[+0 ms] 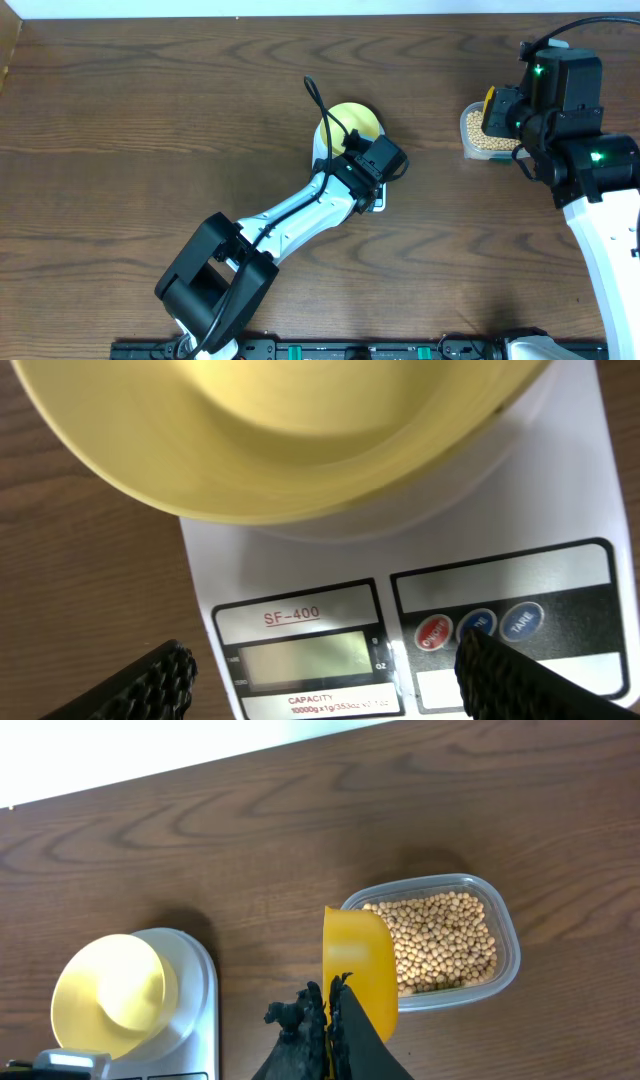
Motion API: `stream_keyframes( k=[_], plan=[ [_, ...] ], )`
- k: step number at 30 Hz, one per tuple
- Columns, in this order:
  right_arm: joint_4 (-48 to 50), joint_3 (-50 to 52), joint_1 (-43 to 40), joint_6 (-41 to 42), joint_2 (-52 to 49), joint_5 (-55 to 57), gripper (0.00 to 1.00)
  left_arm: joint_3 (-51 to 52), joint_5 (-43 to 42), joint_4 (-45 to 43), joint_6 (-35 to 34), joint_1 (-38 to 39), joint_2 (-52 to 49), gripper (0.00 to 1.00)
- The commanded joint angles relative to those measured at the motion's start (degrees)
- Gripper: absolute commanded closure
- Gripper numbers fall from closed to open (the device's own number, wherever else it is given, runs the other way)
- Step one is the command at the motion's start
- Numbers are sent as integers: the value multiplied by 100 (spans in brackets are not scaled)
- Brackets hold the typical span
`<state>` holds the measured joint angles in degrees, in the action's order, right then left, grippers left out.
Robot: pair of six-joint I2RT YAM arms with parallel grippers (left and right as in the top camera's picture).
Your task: Scoop item into bowl and weigh 50g on scale
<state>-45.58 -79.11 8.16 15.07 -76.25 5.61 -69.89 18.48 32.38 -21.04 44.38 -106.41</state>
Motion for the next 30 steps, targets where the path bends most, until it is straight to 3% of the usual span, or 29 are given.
stream_keyframes(
  k=[1, 30],
  plan=[
    [-9, -98, -20, 74, -28, -17, 99, -28, 310, 11, -70, 4, -109, 15],
    [-11, -98, -20, 74, -28, -17, 99, 122, 304, -33, -68, 7, -109, 15]
  ],
)
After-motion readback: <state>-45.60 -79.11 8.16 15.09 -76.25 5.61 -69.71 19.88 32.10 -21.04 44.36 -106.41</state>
